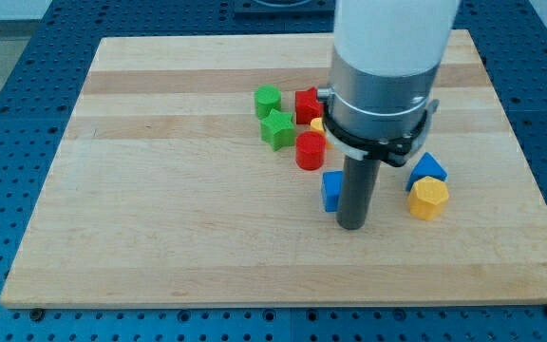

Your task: Drag the cube left to the green blocks

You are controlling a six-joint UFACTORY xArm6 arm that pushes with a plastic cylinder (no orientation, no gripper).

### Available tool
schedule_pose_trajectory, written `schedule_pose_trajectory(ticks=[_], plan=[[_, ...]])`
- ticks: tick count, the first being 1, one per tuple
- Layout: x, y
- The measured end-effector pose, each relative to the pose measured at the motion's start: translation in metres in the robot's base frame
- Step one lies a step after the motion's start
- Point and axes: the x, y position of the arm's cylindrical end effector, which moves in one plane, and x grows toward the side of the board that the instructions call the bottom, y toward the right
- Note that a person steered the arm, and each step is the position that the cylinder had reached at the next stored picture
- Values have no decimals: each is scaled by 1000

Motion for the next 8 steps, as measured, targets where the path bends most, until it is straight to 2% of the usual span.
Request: schedule_pose_trajectory(ticks=[2, 5, 8], plan=[[-2, 27], [-34, 18], [-33, -98]])
